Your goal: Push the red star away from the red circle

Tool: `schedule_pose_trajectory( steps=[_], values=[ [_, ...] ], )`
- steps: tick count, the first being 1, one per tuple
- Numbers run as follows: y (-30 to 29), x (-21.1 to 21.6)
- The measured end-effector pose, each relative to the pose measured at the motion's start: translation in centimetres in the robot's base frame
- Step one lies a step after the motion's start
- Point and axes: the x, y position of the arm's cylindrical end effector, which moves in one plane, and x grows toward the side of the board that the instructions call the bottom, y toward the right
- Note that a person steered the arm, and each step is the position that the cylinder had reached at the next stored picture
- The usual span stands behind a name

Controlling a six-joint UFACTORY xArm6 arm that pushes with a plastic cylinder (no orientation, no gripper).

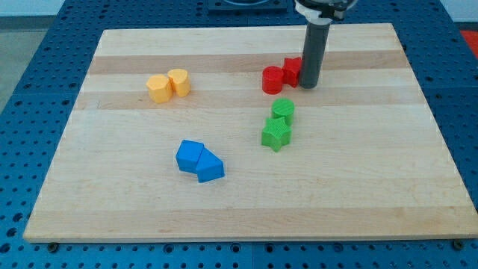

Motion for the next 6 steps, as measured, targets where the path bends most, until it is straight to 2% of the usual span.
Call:
schedule_pose_trajectory(
  steps=[1,6],
  values=[
    [-1.3,-2.3],
    [-21.9,-8.2]
  ],
)
